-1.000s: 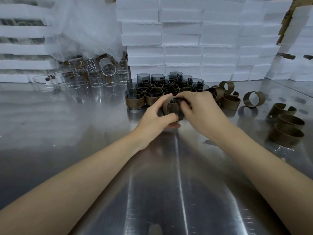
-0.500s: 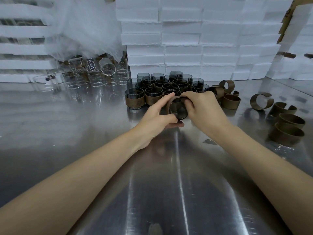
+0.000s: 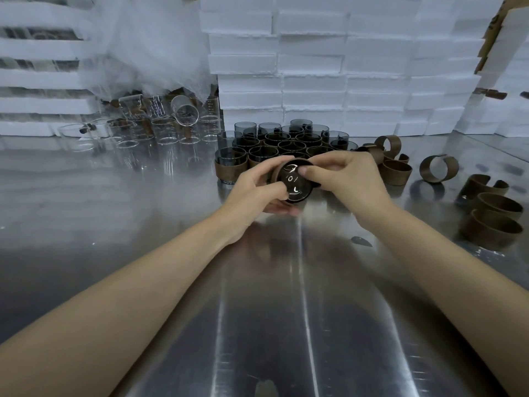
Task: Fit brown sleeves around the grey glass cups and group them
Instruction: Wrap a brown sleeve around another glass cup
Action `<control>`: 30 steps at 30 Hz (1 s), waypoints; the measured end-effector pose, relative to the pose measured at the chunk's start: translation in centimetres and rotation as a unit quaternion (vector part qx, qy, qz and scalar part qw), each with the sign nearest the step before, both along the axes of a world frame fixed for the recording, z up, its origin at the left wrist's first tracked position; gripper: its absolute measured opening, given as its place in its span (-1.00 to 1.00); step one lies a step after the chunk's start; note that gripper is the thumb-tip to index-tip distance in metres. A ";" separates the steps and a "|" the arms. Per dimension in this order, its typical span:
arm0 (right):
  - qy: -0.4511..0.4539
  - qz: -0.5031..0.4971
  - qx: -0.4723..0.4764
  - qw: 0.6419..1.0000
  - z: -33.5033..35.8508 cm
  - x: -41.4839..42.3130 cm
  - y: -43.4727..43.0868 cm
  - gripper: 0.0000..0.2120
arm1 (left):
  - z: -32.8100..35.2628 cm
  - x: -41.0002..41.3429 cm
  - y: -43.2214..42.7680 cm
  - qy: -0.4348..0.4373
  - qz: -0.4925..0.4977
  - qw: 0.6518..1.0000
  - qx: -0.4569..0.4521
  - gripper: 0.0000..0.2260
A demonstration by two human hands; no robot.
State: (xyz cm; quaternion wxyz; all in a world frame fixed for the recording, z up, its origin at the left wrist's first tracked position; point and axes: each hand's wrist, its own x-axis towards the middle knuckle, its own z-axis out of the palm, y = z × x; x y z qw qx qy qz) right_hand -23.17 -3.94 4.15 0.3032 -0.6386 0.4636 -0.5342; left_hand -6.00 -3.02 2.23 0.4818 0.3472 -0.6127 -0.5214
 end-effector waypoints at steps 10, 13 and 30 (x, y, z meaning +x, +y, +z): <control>-0.244 0.198 0.153 0.937 -1.4 0.5 -0.3 -0.63 | -0.5 -0.4 -0.7 0.083 0.005 0.995 0.058 -0.73; -0.281 0.237 0.160 0.916 -1.9 1.1 -0.2 -0.43 | -0.4 -0.4 -0.5 0.083 -0.020 0.993 0.086 -0.60; -0.381 0.252 0.239 0.857 -1.8 0.9 -0.6 -0.54 | -0.4 -0.2 -1.1 0.150 -0.011 0.975 0.162 -0.63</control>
